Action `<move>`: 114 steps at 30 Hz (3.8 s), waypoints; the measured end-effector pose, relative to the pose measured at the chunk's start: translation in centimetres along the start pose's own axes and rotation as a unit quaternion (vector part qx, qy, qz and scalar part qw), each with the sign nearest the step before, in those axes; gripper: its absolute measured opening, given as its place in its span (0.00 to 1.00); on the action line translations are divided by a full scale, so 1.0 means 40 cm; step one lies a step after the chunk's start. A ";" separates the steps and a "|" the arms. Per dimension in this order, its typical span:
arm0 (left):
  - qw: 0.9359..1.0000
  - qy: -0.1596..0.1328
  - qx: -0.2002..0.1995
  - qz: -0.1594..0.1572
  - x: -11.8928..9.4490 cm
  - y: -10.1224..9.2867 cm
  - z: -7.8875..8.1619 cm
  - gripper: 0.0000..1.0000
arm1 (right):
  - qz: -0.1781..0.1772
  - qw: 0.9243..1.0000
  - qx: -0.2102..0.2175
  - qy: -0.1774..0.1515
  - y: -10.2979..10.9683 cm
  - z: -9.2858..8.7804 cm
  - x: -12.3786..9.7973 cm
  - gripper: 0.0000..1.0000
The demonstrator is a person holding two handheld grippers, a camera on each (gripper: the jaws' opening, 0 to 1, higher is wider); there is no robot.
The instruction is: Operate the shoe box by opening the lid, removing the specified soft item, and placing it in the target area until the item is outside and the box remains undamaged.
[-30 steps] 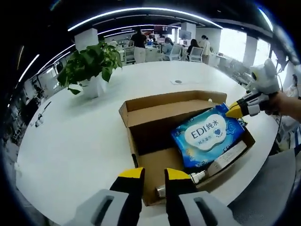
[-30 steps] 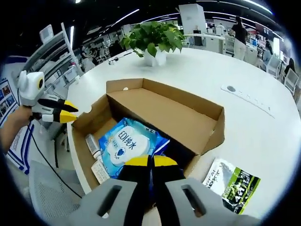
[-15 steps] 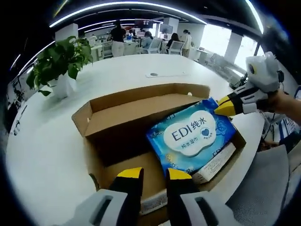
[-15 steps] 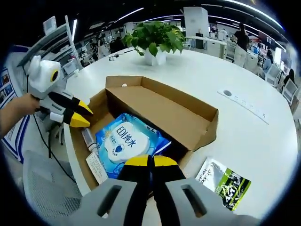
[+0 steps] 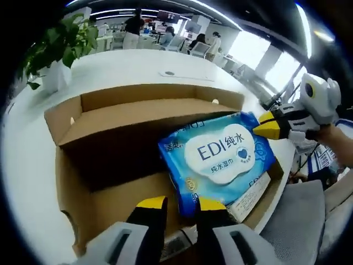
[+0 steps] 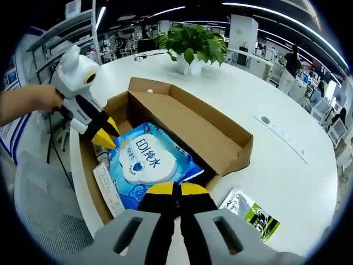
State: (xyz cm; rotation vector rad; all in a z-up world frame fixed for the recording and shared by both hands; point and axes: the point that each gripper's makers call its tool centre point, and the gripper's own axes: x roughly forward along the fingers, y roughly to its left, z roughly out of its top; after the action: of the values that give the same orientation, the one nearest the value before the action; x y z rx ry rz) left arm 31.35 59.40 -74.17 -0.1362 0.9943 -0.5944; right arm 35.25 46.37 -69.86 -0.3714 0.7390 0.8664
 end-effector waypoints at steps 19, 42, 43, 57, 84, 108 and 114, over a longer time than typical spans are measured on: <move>0.997 -0.019 -0.055 -0.041 -0.003 -0.028 0.023 0.02 | 0.000 0.998 0.060 -0.013 -0.002 -0.012 -0.011 0.00; 0.997 -0.051 -0.042 -0.041 -0.083 -0.094 0.063 0.01 | 0.024 0.982 0.178 -0.058 -0.004 0.007 -0.091 0.00; 0.997 -0.051 -0.042 -0.042 -0.086 -0.099 0.065 0.01 | 0.026 0.981 0.183 -0.059 -0.006 0.007 -0.095 0.00; 0.997 -0.069 -0.025 -0.034 -0.100 -0.179 0.122 0.00 | 0.021 0.967 0.240 -0.085 -0.057 0.002 -0.168 0.00; 0.996 -0.075 0.004 -0.049 -0.001 -0.333 0.205 0.00 | -0.025 0.953 0.286 -0.095 -0.215 -0.069 -0.280 0.00; 0.994 -0.067 0.037 -0.078 0.104 -0.445 0.255 0.00 | -0.069 0.945 0.304 -0.093 -0.331 -0.159 -0.358 0.00; 0.993 -0.062 0.043 -0.086 0.135 -0.465 0.261 0.00 | -0.078 0.943 0.311 -0.092 -0.352 -0.182 -0.365 0.00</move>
State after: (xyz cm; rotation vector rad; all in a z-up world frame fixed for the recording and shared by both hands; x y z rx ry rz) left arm 34.49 39.41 -65.56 -0.1816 0.8410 -0.7769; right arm 37.08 25.59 -64.40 0.2118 0.7571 0.4727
